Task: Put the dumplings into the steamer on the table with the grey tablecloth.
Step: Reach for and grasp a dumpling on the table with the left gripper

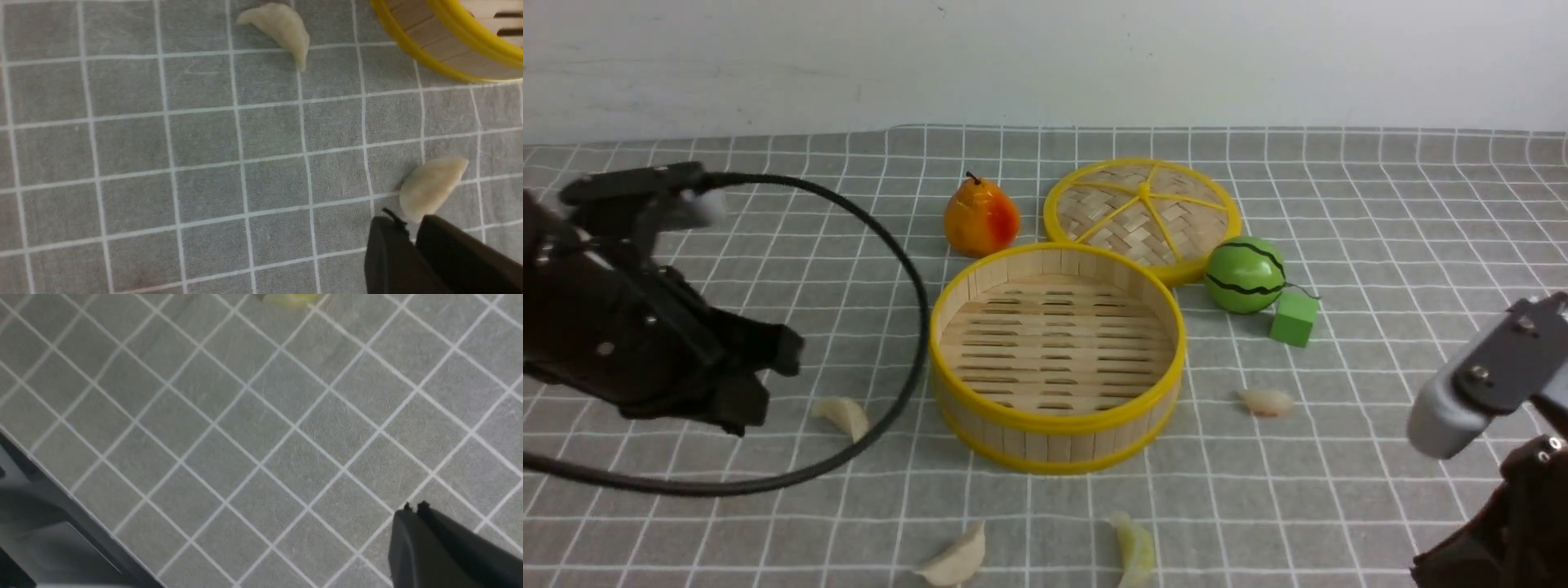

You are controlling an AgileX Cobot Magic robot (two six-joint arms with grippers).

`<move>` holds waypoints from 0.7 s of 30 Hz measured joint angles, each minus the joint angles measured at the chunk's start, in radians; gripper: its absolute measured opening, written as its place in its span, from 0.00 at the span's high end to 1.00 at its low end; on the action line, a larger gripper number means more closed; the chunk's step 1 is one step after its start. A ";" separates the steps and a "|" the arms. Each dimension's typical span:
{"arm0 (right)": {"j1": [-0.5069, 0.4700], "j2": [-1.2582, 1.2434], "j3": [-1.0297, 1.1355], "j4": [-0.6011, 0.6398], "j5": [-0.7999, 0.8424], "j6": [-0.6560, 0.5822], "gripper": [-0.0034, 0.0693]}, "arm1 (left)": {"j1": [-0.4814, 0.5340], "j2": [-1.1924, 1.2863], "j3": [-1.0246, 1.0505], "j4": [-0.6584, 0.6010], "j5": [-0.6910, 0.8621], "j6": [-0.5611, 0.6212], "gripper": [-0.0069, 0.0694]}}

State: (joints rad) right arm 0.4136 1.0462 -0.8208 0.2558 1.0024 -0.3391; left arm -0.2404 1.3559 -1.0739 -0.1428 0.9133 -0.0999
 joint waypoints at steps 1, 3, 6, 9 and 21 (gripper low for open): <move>0.017 0.001 0.000 -0.033 0.000 0.025 0.96 | -0.020 0.032 -0.023 0.025 0.001 -0.035 0.67; 0.029 0.001 0.000 -0.076 0.000 0.062 0.96 | -0.039 0.074 -0.060 0.057 -0.001 -0.101 0.55; 0.035 -0.002 0.000 -0.121 -0.001 0.106 0.96 | -0.045 0.173 -0.130 0.100 -0.017 -0.222 0.32; 0.035 -0.012 0.000 -0.125 -0.003 0.114 0.95 | -0.045 0.250 -0.181 0.133 -0.030 -0.285 0.16; 0.036 -0.020 -0.001 -0.122 -0.032 0.115 0.95 | -0.045 0.575 -0.339 0.218 -0.069 -0.369 0.23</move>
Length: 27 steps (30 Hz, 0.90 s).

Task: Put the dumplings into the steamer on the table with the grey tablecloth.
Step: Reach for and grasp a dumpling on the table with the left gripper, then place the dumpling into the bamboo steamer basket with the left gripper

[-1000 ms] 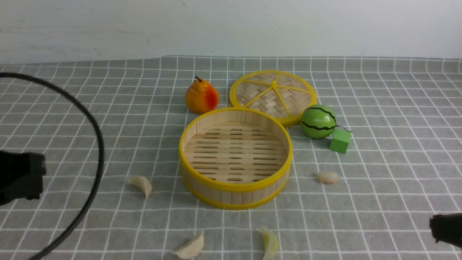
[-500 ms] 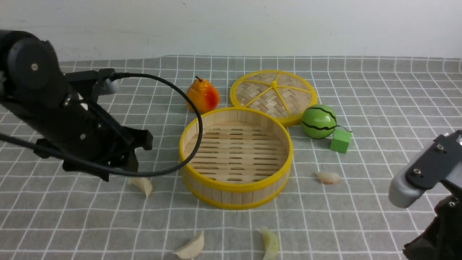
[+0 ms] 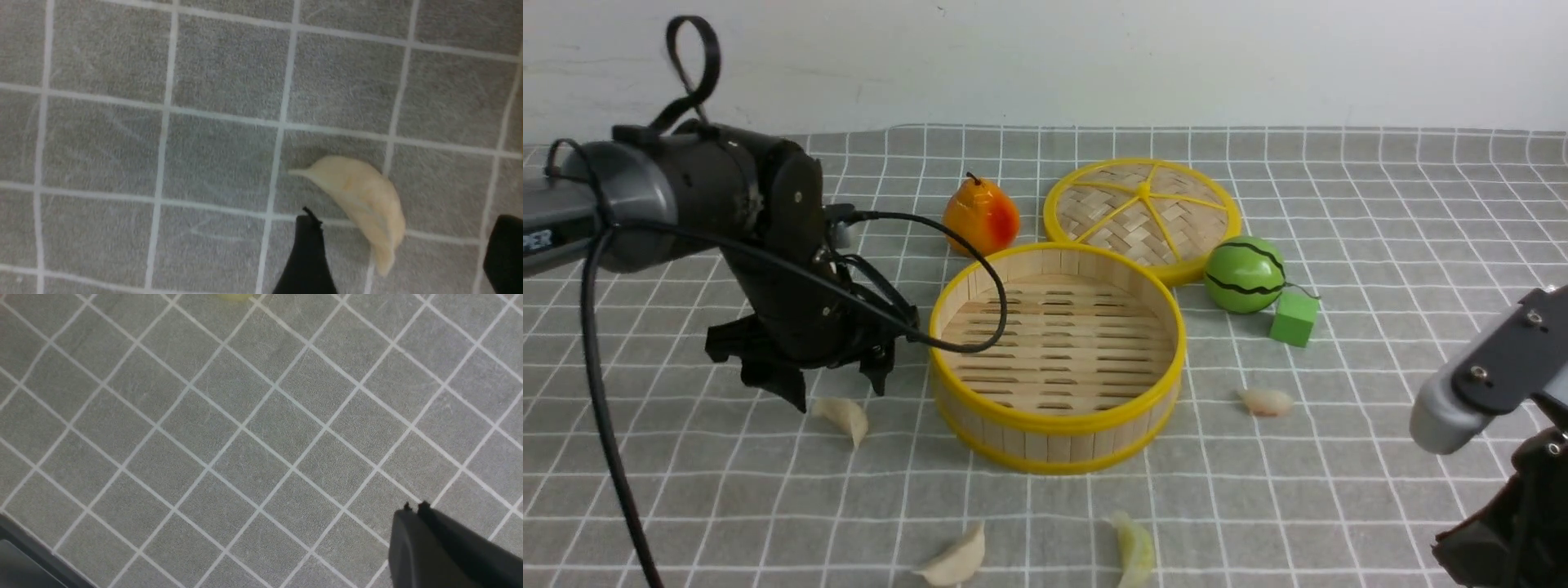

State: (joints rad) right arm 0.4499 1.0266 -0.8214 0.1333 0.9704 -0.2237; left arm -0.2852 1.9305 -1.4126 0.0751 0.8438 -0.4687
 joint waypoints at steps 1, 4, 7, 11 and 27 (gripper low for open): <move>0.000 0.000 0.000 0.000 0.000 0.000 0.95 | 0.000 0.016 -0.011 0.003 -0.002 -0.004 0.24; 0.000 0.000 0.000 0.000 0.000 0.000 0.94 | 0.000 0.070 -0.036 0.009 -0.006 -0.034 0.31; 0.000 0.000 0.000 0.000 0.000 0.000 0.94 | 0.000 0.097 -0.045 0.011 -0.009 -0.050 0.39; 0.000 0.000 0.000 0.000 0.000 0.000 0.94 | 0.000 0.105 -0.045 0.012 0.004 -0.053 0.55; 0.000 0.000 0.000 0.006 -0.004 0.000 0.93 | -0.050 0.000 -0.252 0.020 0.163 0.075 0.68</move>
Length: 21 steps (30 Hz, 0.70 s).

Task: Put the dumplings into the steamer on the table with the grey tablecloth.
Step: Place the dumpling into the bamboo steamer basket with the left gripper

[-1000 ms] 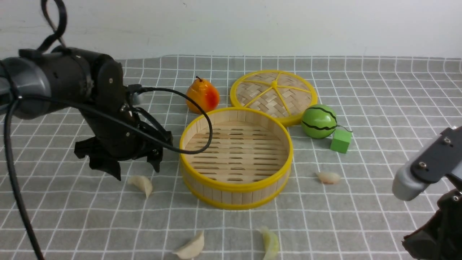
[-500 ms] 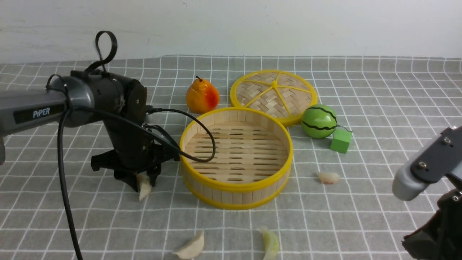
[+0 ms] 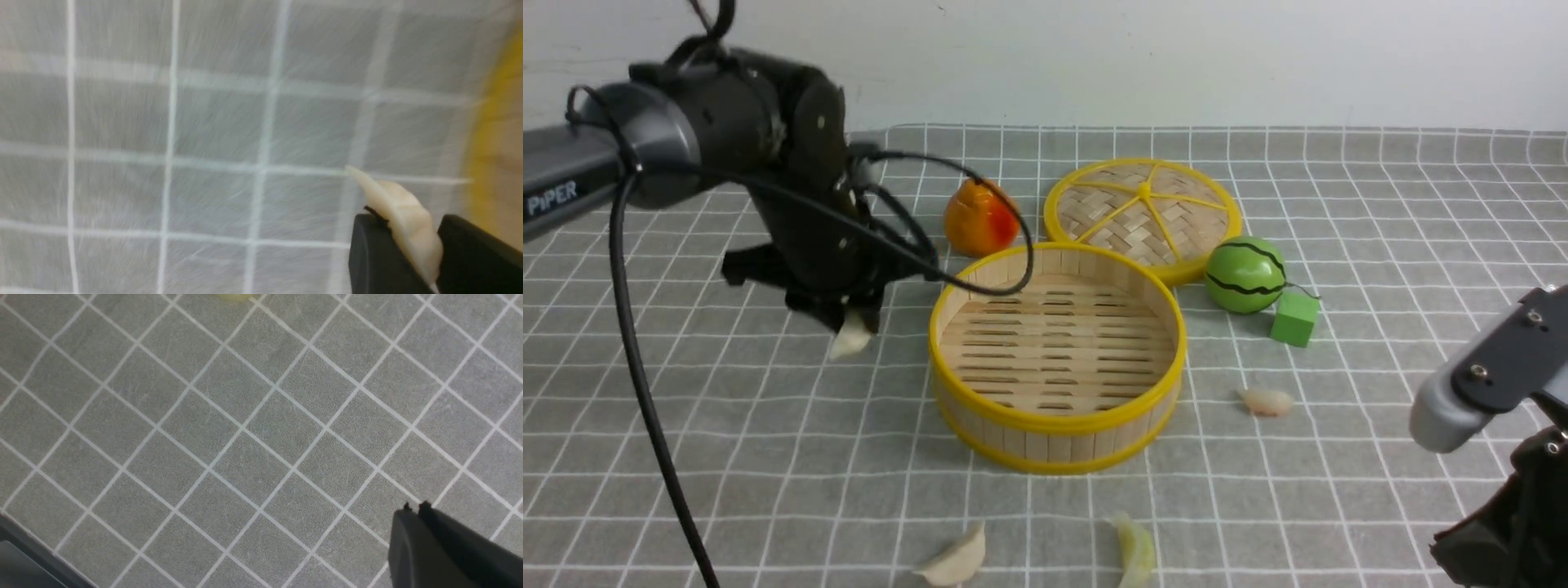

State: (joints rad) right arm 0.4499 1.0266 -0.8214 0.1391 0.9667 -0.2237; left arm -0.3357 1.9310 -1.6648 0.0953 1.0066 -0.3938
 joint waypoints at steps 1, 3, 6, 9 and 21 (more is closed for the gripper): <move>0.000 0.000 0.000 0.005 -0.001 0.000 0.93 | -0.032 -0.008 -0.053 0.001 0.010 0.013 0.68; 0.000 0.000 0.000 0.006 -0.001 0.000 0.93 | -0.109 -0.002 -0.149 0.001 0.018 0.025 0.68; 0.000 0.000 0.000 0.006 -0.001 0.000 0.93 | -0.182 0.049 -0.241 0.001 0.018 0.026 0.68; 0.000 0.000 0.000 0.006 0.000 0.000 0.93 | -0.240 0.151 -0.354 -0.001 0.013 0.017 0.68; 0.000 0.000 0.000 0.007 0.000 0.000 0.93 | -0.267 0.447 -0.537 0.041 -0.078 -0.019 0.68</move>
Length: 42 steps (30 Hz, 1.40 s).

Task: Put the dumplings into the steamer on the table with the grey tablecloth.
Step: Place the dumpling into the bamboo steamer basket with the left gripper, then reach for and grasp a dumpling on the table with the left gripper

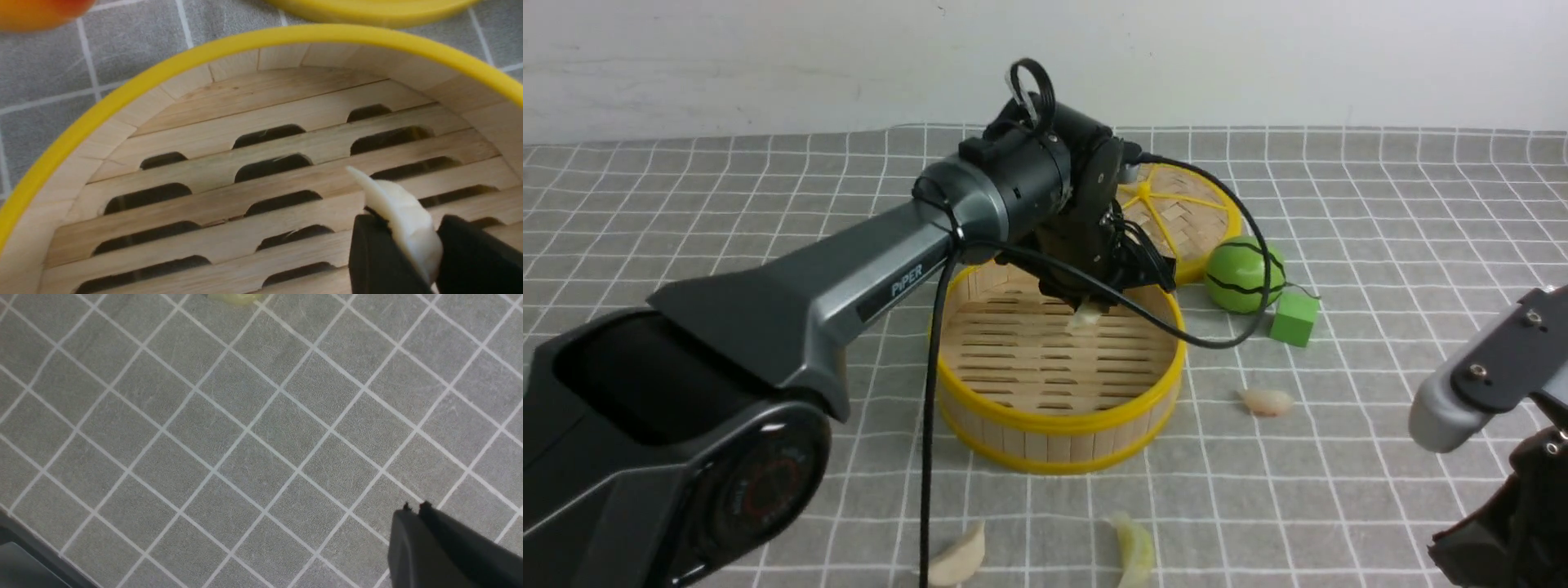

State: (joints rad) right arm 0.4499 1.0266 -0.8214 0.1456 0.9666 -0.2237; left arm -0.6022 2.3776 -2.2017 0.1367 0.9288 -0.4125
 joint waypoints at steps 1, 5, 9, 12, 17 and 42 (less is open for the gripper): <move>0.000 0.000 0.000 0.000 -0.001 0.000 0.93 | 0.000 0.008 -0.001 0.000 -0.002 -0.002 0.68; 0.000 0.000 0.000 0.000 -0.008 0.000 0.92 | 0.000 0.025 -0.002 0.007 -0.010 -0.006 0.64; 0.000 0.000 0.000 -0.001 -0.012 0.000 0.92 | 0.000 0.025 -0.015 0.019 0.007 -0.008 0.49; 0.000 0.000 0.000 -0.001 -0.012 0.000 0.91 | 0.000 0.008 -0.055 0.022 0.067 -0.008 0.36; 0.000 0.000 0.000 -0.001 -0.012 0.000 0.91 | 0.000 -0.111 -0.109 0.027 0.170 0.003 0.26; 0.000 0.000 0.000 0.036 -0.036 0.000 0.90 | -0.001 -0.764 0.919 -0.203 0.222 0.459 0.25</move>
State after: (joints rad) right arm 0.4499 1.0266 -0.8214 0.1818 0.9309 -0.2237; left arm -0.6033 1.6134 -1.2828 -0.0661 1.1505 0.0466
